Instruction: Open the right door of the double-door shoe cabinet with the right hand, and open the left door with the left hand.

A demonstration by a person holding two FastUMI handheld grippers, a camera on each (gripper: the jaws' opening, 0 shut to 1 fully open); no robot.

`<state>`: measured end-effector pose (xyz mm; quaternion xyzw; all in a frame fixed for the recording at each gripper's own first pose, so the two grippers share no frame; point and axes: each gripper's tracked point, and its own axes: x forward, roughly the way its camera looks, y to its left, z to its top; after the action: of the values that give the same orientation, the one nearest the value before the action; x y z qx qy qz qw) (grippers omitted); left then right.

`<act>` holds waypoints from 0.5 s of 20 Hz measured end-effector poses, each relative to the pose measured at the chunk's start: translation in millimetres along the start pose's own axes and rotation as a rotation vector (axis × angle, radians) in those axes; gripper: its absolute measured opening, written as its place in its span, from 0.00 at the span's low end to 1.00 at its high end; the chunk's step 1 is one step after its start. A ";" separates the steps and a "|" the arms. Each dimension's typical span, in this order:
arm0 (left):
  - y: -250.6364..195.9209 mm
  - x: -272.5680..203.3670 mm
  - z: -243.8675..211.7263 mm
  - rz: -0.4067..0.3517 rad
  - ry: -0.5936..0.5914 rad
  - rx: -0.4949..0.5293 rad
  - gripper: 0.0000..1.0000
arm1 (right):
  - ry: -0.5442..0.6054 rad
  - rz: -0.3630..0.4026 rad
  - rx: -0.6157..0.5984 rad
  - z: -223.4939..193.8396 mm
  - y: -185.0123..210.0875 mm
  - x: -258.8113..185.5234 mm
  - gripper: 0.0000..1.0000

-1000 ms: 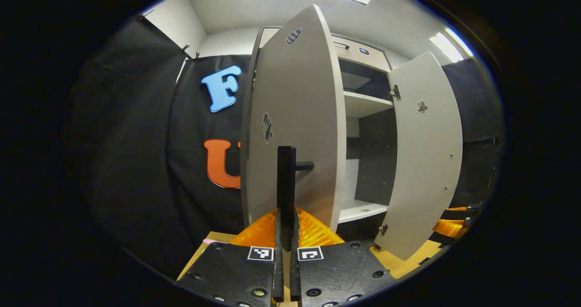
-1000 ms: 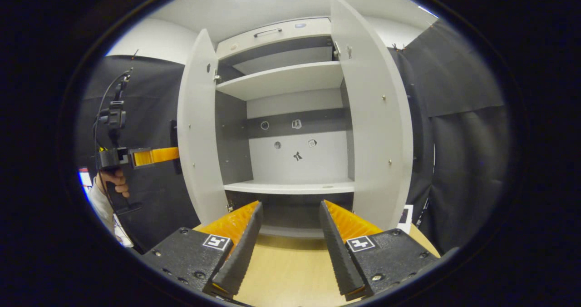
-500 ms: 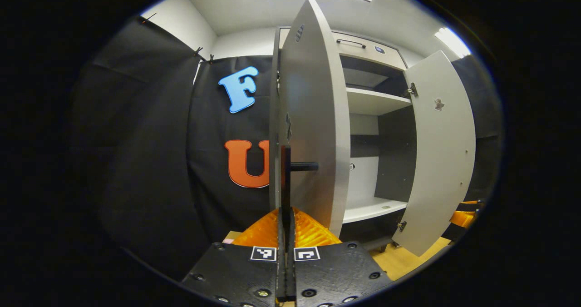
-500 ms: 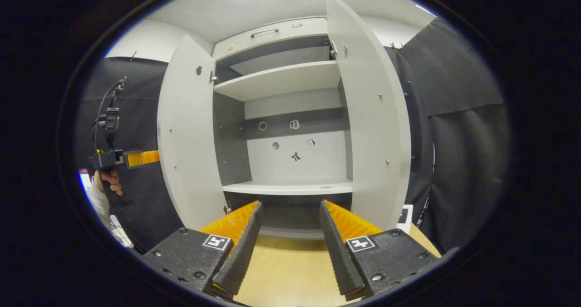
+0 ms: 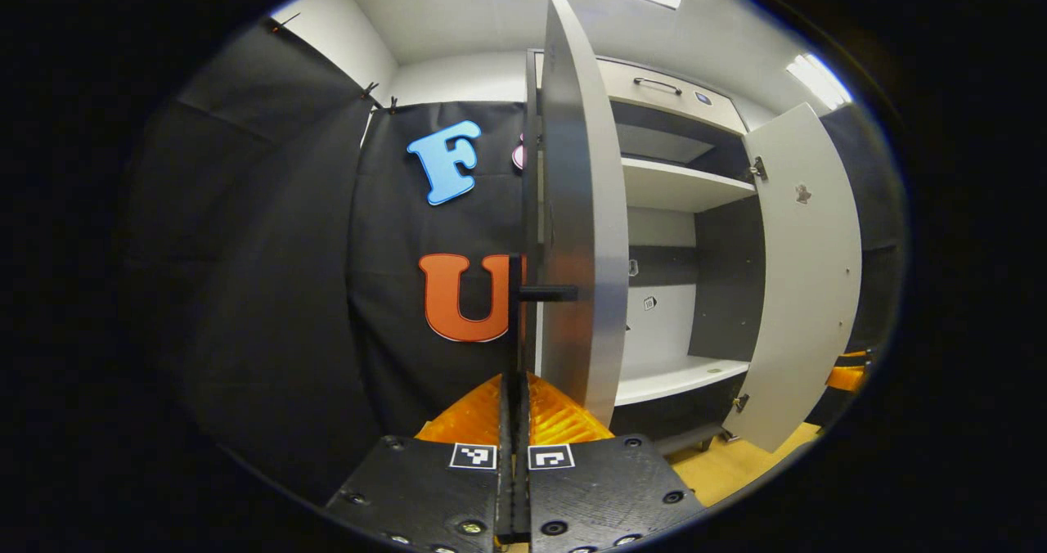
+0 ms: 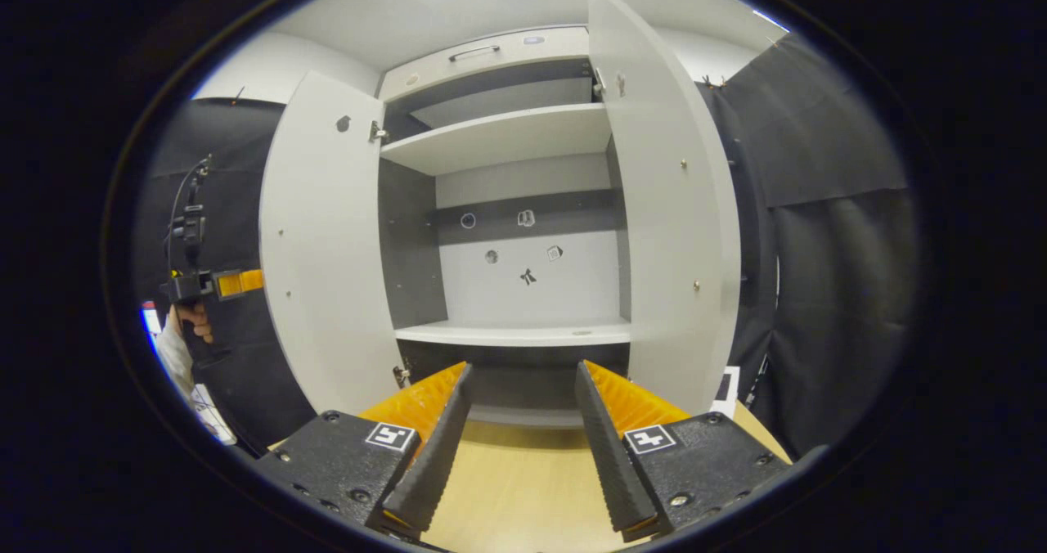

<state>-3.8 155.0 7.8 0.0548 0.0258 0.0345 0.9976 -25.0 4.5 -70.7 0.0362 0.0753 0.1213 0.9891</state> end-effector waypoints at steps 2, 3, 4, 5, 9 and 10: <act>-2.7 -36.9 -15.0 0.012 0.031 0.015 0.00 | 0.003 -0.018 -0.008 -2.8 -4.0 -0.6 0.82; -14.0 -52.4 -14.5 0.000 0.025 0.011 0.00 | 0.010 -0.034 -0.016 -5.8 -7.6 0.2 0.79; -34.8 -62.8 -12.2 -0.032 0.011 0.001 0.00 | 0.019 -0.047 -0.023 -8.5 -10.6 1.9 0.79; -57.7 -66.0 -9.3 -0.063 -0.013 -0.009 0.10 | 0.029 -0.047 -0.025 -11.1 -9.8 3.8 0.79; -142.6 -42.8 -13.4 -0.135 -0.089 -0.030 0.10 | 0.015 -0.023 -0.028 -11.1 0.9 6.0 0.83; -152.1 -36.3 -17.8 -0.111 -0.104 -0.016 0.00 | 0.009 -0.034 -0.038 -11.9 0.1 3.7 0.83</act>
<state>-31.0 3.5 -25.1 0.0470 -0.0233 -0.0234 0.9983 -23.3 6.2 -82.9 0.0155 0.0782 0.1062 0.9911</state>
